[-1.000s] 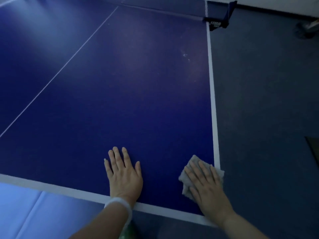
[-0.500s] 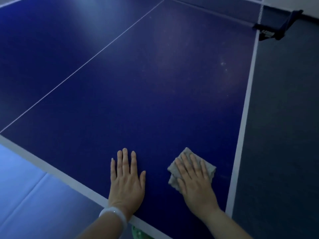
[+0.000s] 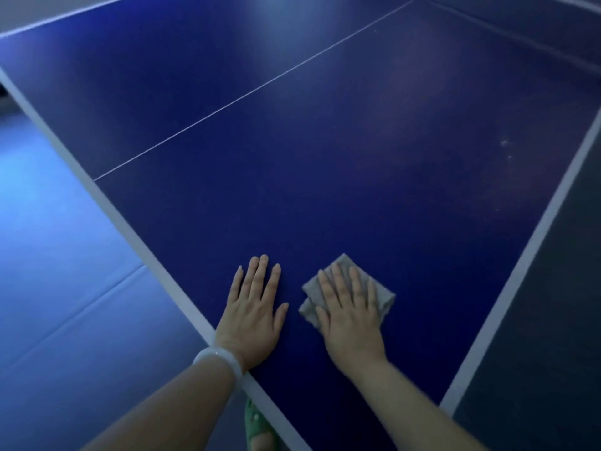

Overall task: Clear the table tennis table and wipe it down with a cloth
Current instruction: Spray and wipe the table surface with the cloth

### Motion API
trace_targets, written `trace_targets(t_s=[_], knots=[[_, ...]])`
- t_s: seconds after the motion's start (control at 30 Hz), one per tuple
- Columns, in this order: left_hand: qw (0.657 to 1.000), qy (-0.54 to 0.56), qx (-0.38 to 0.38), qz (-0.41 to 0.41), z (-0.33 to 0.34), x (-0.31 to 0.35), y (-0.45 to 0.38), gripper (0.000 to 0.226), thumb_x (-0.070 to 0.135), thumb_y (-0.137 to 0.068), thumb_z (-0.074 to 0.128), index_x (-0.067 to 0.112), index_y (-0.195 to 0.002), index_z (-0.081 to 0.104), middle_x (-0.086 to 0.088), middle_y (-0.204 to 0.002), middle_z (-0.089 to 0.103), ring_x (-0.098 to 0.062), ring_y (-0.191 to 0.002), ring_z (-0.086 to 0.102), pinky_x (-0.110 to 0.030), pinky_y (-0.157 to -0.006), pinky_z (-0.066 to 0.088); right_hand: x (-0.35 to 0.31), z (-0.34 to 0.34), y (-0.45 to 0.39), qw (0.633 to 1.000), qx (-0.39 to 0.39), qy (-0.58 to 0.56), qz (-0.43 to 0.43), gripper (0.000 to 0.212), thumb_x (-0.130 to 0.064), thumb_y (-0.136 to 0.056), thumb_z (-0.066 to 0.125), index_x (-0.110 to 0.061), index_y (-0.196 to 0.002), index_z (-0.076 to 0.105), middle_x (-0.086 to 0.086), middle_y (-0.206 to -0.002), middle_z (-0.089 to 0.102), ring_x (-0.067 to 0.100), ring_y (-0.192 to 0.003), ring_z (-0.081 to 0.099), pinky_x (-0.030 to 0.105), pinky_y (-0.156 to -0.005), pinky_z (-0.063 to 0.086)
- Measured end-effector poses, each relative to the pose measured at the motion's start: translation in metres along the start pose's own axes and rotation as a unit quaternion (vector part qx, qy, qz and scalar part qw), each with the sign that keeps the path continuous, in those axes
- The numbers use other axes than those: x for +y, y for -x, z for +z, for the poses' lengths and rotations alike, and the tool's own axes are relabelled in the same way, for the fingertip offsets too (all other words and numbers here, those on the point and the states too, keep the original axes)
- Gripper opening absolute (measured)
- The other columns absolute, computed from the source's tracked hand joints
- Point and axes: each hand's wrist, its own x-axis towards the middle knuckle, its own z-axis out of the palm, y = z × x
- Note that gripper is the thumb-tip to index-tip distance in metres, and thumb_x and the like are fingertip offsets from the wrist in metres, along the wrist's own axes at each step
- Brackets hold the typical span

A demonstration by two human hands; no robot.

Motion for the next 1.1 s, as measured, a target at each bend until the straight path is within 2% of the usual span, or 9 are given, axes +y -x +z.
trace_targets(t_s=[0.1, 0.23, 0.33, 0.4, 0.5, 0.63, 0.7, 0.87, 1.1], knots=[[1.0, 0.002, -0.002, -0.006, 0.0, -0.001, 0.0, 0.068, 0.053, -0.098, 0.013, 0.018, -0.156, 0.007, -0.006, -0.163, -0.003, -0.018, -0.149, -0.012, -0.044, -0.122, 0.003, 0.051, -0.006, -0.042, 0.999, -0.027, 0.03, 0.015, 0.059, -0.045, -0.1, 0.002, -0.026, -0.154, -0.009, 0.002, -0.164, -0.01, 0.027, -0.149, -0.015, 0.053, -0.12, -0.001], [1.0, 0.013, 0.008, -0.009, 0.001, -0.001, 0.001, 0.067, 0.053, -0.099, 0.012, 0.019, -0.156, 0.007, -0.005, -0.163, -0.002, -0.016, -0.149, -0.011, -0.043, -0.122, 0.002, 0.129, -0.026, -0.076, 0.972, -0.042, -0.027, 0.229, 0.059, -0.045, -0.102, 0.009, -0.026, -0.156, -0.004, 0.002, -0.164, -0.011, 0.027, -0.15, -0.009, 0.052, -0.12, -0.004], [1.0, 0.018, 0.012, -0.008, 0.001, -0.001, 0.001, 0.067, 0.053, -0.098, 0.012, 0.02, -0.156, 0.007, -0.004, -0.163, -0.002, -0.015, -0.149, -0.012, -0.041, -0.122, -0.002, 0.118, -0.029, -0.059, 0.96, -0.041, -0.052, 0.272, 0.06, -0.046, -0.102, 0.009, -0.024, -0.156, -0.005, 0.001, -0.163, -0.013, 0.026, -0.15, -0.012, 0.052, -0.12, -0.005], [1.0, 0.025, 0.014, -0.01, 0.0, -0.001, 0.001, 0.067, 0.053, -0.098, 0.013, 0.02, -0.156, 0.009, -0.004, -0.163, -0.001, -0.015, -0.149, -0.011, -0.041, -0.122, -0.002, 0.082, -0.02, -0.023, 0.976, -0.009, -0.037, 0.215, 0.06, -0.043, -0.102, 0.01, -0.021, -0.157, 0.002, 0.006, -0.164, -0.006, 0.03, -0.15, -0.006, 0.054, -0.12, -0.001], [1.0, 0.019, 0.01, -0.009, 0.0, -0.001, 0.001, 0.068, 0.054, -0.098, 0.012, 0.02, -0.156, 0.007, -0.004, -0.163, -0.002, -0.015, -0.149, -0.011, -0.041, -0.123, -0.001, 0.033, -0.006, 0.053, 1.0, 0.004, -0.002, 0.021, 0.06, -0.039, -0.1, 0.022, -0.017, -0.156, 0.016, 0.011, -0.163, 0.009, 0.033, -0.15, 0.005, 0.057, -0.119, 0.01], [1.0, 0.016, 0.016, -0.007, 0.001, -0.001, 0.001, 0.067, 0.053, -0.098, 0.014, 0.018, -0.156, 0.01, -0.005, -0.163, 0.002, -0.016, -0.15, -0.008, -0.041, -0.123, -0.001, 0.069, -0.002, 0.109, 0.99, -0.035, -0.009, -0.136, 0.061, -0.039, -0.098, 0.033, -0.022, -0.155, 0.021, 0.001, -0.163, 0.013, 0.024, -0.15, 0.013, 0.052, -0.116, 0.015], [1.0, 0.008, 0.015, -0.009, 0.002, -0.001, 0.001, 0.067, 0.053, -0.098, 0.013, 0.018, -0.156, 0.01, -0.005, -0.163, 0.002, -0.016, -0.15, -0.008, -0.041, -0.123, -0.001, 0.112, -0.008, 0.106, 0.995, -0.027, 0.018, -0.094, 0.059, -0.04, -0.099, 0.025, -0.025, -0.155, 0.016, 0.0, -0.164, 0.012, 0.021, -0.151, 0.009, 0.049, -0.118, 0.01], [1.0, 0.013, 0.022, -0.008, 0.001, 0.0, 0.0, 0.068, 0.053, -0.097, 0.013, 0.017, -0.155, 0.012, -0.006, -0.163, 0.004, -0.017, -0.15, -0.006, -0.041, -0.123, -0.001, 0.147, -0.018, 0.076, 0.986, -0.004, -0.016, 0.167, 0.065, -0.047, -0.094, -0.004, -0.021, -0.154, 0.0, 0.001, -0.163, -0.009, 0.02, -0.15, -0.014, 0.048, -0.121, -0.006], [0.993, 0.077, 0.021, -0.081, -0.011, 0.022, -0.014, 0.058, 0.039, -0.099, 0.041, 0.008, -0.147, 0.035, -0.013, -0.157, 0.021, -0.028, -0.148, 0.013, -0.046, -0.122, 0.006, 0.101, 0.002, 0.13, 1.0, -0.006, -0.016, 0.004, 0.057, -0.04, -0.102, 0.02, -0.018, -0.156, 0.018, 0.003, -0.164, 0.006, 0.027, -0.151, 0.006, 0.053, -0.115, 0.016]])
